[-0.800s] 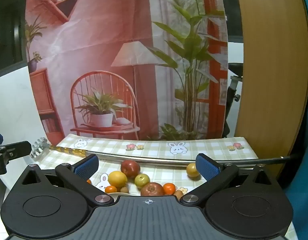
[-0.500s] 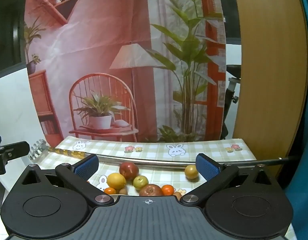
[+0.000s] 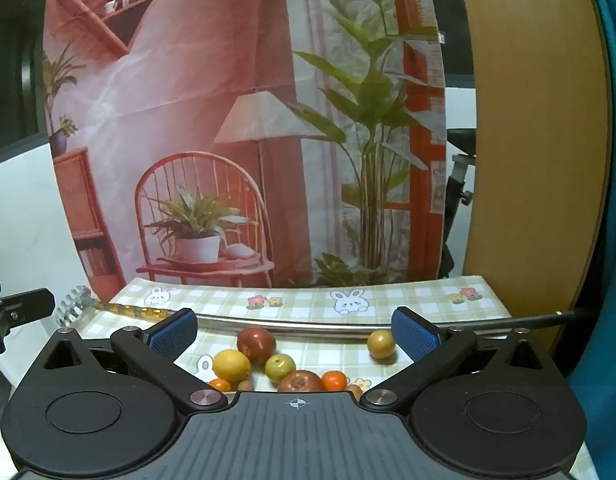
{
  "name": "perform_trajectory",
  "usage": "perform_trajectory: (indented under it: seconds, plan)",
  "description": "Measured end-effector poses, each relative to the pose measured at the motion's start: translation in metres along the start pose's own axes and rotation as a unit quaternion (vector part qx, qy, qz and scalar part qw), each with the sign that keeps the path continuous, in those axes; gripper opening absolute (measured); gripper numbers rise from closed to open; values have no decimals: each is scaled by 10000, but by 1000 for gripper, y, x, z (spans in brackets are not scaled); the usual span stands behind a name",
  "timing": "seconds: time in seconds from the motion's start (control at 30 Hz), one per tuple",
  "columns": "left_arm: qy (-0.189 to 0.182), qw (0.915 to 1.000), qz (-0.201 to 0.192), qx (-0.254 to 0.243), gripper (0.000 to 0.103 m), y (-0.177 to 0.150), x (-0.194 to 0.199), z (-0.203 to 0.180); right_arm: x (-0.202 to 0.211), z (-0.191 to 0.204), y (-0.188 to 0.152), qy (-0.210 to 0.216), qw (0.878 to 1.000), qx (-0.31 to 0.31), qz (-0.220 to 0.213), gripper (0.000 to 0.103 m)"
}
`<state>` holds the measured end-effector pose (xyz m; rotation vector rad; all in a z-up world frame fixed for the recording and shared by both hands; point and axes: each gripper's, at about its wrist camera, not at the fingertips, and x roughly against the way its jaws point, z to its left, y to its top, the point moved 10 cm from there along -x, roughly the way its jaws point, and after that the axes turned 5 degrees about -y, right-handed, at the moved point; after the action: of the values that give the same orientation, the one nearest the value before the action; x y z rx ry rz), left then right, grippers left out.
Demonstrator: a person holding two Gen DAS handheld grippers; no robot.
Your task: Organize fruits
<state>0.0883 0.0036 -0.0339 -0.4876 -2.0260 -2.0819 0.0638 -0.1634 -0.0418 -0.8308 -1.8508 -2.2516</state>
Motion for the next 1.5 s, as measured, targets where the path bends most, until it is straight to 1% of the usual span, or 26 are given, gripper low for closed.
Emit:
perform_trajectory:
  seconds: [0.17, 1.5]
  plan:
    - [-39, 10000, 20, 20, 103, -1, -1, -1, 0, -1, -4, -8, 10000, -24, -26, 103]
    - [82, 9999, 28, -80, 103, -3, 0, 0, -2, -2, -8, -40, 10000, -13, -12, 103]
